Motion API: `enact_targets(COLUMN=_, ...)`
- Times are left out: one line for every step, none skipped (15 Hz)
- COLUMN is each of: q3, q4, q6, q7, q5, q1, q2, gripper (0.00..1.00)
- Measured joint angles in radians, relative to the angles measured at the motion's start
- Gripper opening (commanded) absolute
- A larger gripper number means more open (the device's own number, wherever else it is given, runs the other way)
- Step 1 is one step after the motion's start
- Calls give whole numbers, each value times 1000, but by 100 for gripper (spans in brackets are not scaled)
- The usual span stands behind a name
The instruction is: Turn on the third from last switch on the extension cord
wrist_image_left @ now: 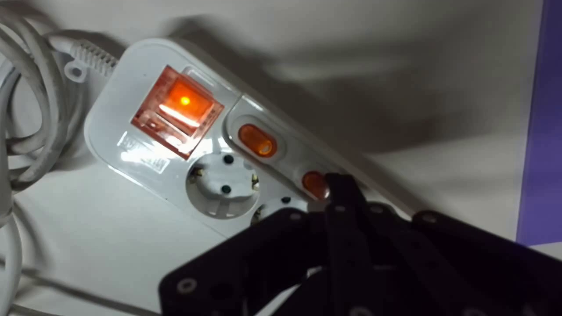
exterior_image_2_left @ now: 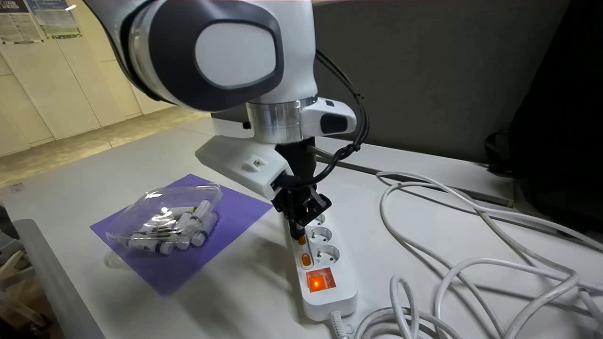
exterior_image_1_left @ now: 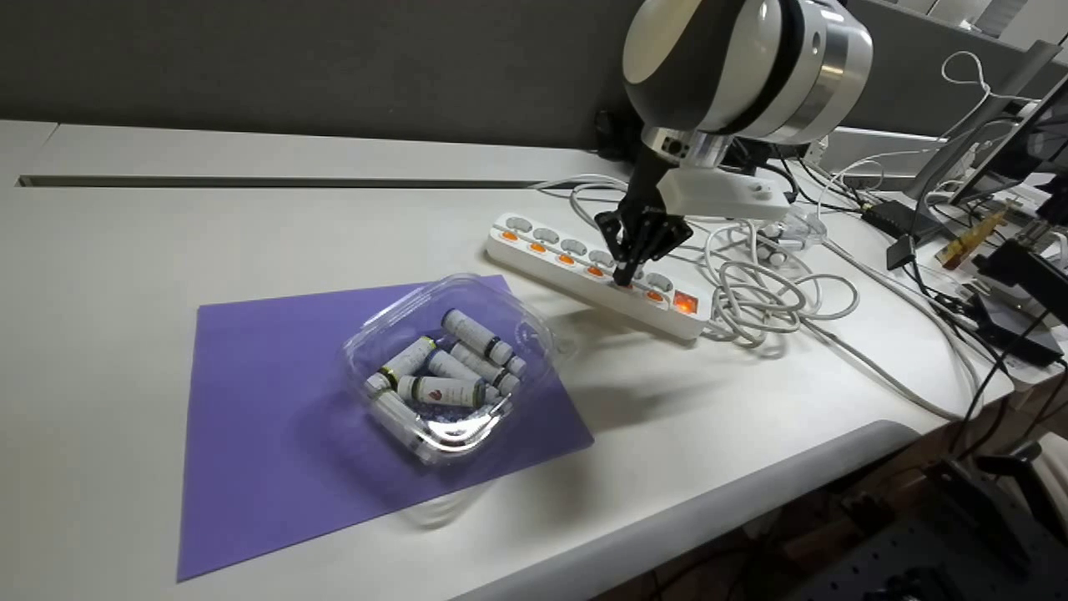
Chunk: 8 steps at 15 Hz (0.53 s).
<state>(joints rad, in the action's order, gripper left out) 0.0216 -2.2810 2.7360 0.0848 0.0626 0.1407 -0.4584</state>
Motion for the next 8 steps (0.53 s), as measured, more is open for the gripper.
enact_targets(q3=1, q4=12, q6=-15, q7=-1, q5=-1, q1=-1, q2=-6, gripper=0)
enact_targets(q3=3, q4=23, q6=-30, q7=-2, q5=-2, q1=-3, q2=-14, gripper=0)
enact_targets(q3=8, q4=36, q6=-49, q7=-4, q5=-4, q1=-7, q2=-18, gripper=0)
enact_targets(q3=15, q4=47, q6=-66, q7=-6, q5=-7, q1=-14, q2=-23, gripper=0)
enact_targets(q3=25, q4=59, q6=-82, q7=-9, q5=-12, q1=-23, q2=-28, gripper=0)
enact_targets(q3=34, q4=71, q6=-97, q7=-13, q5=-18, q1=-33, q2=-33, gripper=0)
enact_targets(q3=39, q4=81, q6=-113, q7=-15, q5=-23, q1=-39, q2=-37, gripper=0)
enact_targets(q3=41, q4=89, q6=-126, q7=-15, q5=-24, q1=-41, q2=-41, gripper=0)
